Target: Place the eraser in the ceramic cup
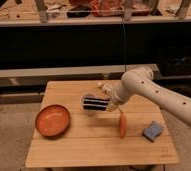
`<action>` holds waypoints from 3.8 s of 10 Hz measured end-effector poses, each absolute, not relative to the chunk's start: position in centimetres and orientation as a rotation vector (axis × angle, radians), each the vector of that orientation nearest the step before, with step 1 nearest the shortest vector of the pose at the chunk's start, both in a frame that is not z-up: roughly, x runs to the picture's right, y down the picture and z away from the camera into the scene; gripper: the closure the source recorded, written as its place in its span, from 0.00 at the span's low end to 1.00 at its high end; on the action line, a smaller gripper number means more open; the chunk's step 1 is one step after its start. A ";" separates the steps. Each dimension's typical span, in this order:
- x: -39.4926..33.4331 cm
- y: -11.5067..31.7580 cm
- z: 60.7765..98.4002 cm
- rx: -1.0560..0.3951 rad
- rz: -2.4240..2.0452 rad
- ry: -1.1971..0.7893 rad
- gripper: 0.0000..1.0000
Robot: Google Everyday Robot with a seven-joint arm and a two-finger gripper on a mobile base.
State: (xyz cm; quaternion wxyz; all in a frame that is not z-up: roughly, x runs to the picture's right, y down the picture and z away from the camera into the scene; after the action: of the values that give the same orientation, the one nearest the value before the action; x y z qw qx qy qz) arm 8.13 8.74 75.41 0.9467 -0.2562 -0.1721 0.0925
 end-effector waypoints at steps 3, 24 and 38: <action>8.4 8.3 75.0 -0.518 0.182 -0.358 1.00; 4.7 6.0 78.3 -0.550 0.133 -0.383 1.00; 1.8 3.7 79.9 -0.584 0.099 -0.381 0.95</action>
State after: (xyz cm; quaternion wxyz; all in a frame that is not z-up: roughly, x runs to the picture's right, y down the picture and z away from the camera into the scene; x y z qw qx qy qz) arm 1.80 3.68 79.86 0.9387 -0.2860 -0.1864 0.0483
